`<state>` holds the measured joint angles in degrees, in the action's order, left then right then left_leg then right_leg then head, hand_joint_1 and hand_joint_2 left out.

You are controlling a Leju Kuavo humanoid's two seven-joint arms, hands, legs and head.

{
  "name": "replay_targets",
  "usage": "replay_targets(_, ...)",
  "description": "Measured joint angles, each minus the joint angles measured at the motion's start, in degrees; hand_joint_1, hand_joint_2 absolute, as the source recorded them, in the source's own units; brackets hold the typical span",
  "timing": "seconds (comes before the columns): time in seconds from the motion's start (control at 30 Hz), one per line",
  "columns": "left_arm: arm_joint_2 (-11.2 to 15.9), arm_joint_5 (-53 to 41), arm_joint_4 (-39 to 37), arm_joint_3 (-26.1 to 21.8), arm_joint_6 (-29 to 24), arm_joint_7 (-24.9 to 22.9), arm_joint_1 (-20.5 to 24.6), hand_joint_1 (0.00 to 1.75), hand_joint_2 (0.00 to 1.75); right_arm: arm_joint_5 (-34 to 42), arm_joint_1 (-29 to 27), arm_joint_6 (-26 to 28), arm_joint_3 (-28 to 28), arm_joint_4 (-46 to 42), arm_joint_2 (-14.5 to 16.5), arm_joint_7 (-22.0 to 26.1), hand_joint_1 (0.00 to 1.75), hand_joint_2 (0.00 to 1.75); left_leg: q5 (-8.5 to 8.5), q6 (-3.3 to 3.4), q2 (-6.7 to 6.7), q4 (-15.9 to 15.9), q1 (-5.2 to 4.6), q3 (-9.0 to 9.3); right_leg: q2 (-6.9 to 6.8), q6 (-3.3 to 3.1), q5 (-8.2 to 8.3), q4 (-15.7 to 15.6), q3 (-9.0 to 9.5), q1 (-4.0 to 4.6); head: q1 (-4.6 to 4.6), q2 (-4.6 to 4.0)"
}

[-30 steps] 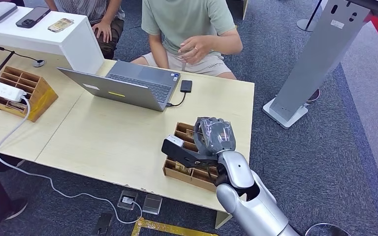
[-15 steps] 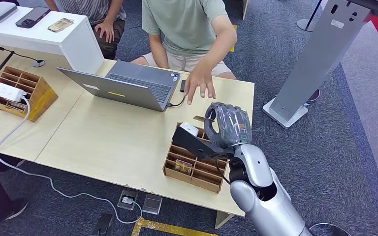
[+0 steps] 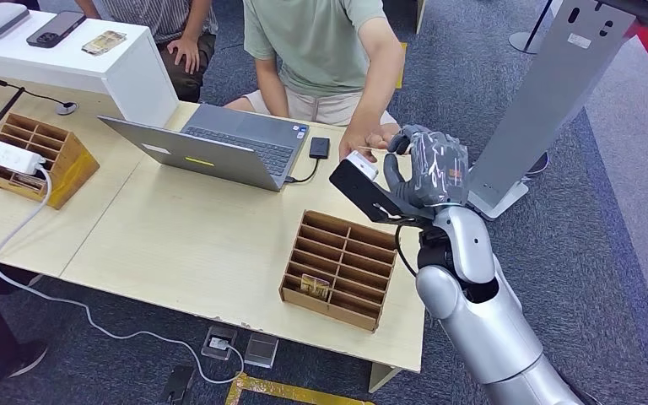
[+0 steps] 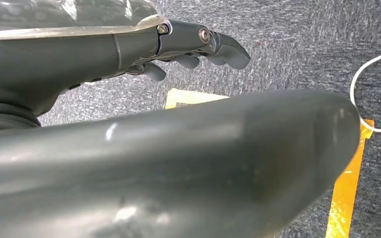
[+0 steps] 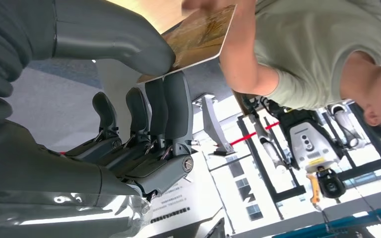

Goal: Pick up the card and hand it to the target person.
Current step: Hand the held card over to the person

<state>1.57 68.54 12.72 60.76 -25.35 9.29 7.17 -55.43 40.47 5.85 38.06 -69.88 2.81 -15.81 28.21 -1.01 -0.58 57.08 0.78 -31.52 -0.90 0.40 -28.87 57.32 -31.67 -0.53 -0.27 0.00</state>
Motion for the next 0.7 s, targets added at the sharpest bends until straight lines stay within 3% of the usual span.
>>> replay_targets(0.33,0.0,-0.6,0.0,0.0,0.07,-0.19,0.03,0.0,0.0,-0.01,3.24,1.3,-1.5,7.4,1.39,-0.05,1.2,1.75,0.0,0.0,0.01,0.0,0.0,-0.04,0.0,0.0,0.0,0.0,-0.03,0.0,0.01,0.0)
replay_targets(0.37,0.0,-0.72,0.0,0.0,0.01,-0.22,0.03,0.0,0.0,0.02,3.67,1.67,-1.59,8.45,1.62,0.03,1.1,1.75,0.0,0.0,0.0,0.0,0.0,-0.04,0.0,0.0,0.0,0.0,-0.03,0.0,0.0,0.0)
replay_targets(0.47,-0.03,-1.3,0.0,0.0,-0.81,-0.07,0.04,0.0,0.0,-0.02,4.46,2.46,-2.04,11.15,2.18,0.09,0.21,1.75,0.0,0.0,0.01,0.0,0.0,-0.04,-0.01,0.0,0.0,0.0,-0.03,0.0,0.01,0.0)
replay_targets(0.5,-0.05,-1.48,0.0,0.0,-1.14,0.03,0.04,0.0,0.0,-0.04,4.59,2.62,-2.25,11.89,2.36,0.09,0.0,1.75,0.0,0.0,0.01,0.0,0.0,-0.04,-0.01,0.0,0.0,0.0,-0.03,0.0,0.01,0.0)
replay_targets(0.7,-0.12,-1.81,0.0,0.0,-1.48,0.11,0.07,0.0,0.0,0.51,4.95,3.51,-2.89,15.52,3.39,1.64,0.0,1.75,0.0,0.0,0.01,0.0,0.0,-0.05,-0.01,0.0,0.0,0.0,-0.04,0.0,0.0,0.0)
